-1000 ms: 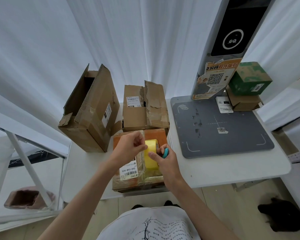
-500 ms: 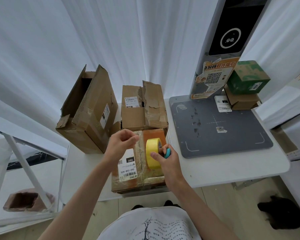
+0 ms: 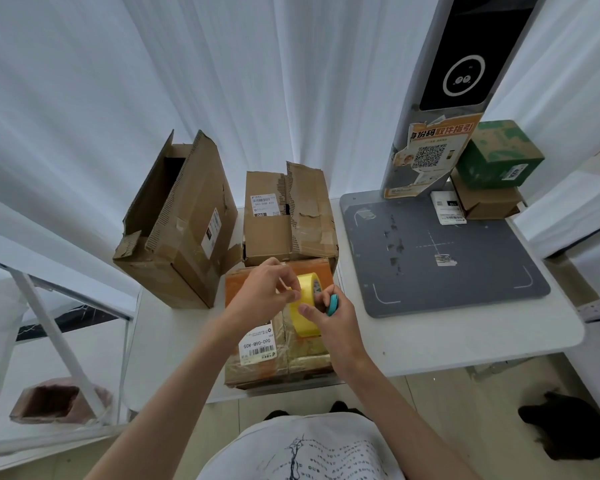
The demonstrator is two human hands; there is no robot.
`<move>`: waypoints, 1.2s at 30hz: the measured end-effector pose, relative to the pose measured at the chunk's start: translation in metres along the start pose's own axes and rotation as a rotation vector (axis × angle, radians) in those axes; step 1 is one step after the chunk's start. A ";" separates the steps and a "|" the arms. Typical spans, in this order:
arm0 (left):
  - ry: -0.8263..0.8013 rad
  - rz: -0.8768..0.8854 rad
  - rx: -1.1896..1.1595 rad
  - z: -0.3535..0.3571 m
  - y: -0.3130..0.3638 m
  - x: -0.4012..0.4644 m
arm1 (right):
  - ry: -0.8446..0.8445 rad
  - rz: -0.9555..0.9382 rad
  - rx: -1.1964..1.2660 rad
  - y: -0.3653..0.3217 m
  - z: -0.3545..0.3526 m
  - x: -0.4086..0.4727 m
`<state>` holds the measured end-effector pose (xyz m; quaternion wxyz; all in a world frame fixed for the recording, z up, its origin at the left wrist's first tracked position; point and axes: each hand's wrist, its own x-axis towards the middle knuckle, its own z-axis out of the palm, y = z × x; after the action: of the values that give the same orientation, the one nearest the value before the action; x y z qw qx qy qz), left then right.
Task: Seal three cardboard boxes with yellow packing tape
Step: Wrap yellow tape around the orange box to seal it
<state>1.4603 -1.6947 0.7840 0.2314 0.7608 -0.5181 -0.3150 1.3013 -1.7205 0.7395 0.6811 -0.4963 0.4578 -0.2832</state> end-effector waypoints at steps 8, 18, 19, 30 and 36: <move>0.040 0.039 0.039 -0.003 -0.003 0.005 | -0.030 -0.011 -0.068 0.002 0.002 0.001; 0.113 0.218 0.134 0.008 -0.004 -0.005 | 0.007 -0.012 0.014 0.002 0.002 0.007; 0.118 0.216 0.138 0.008 -0.003 -0.004 | 0.010 -0.014 0.012 0.003 0.002 0.007; -0.067 0.110 0.121 0.009 -0.003 0.001 | -0.018 -0.030 -0.020 0.003 0.004 0.005; 0.024 0.098 0.077 0.023 0.005 -0.009 | 0.010 -0.053 -0.020 0.004 0.002 0.003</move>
<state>1.4382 -1.6884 0.7732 0.2235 0.7465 -0.5636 -0.2740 1.3041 -1.7204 0.7350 0.6660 -0.5137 0.4508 -0.2990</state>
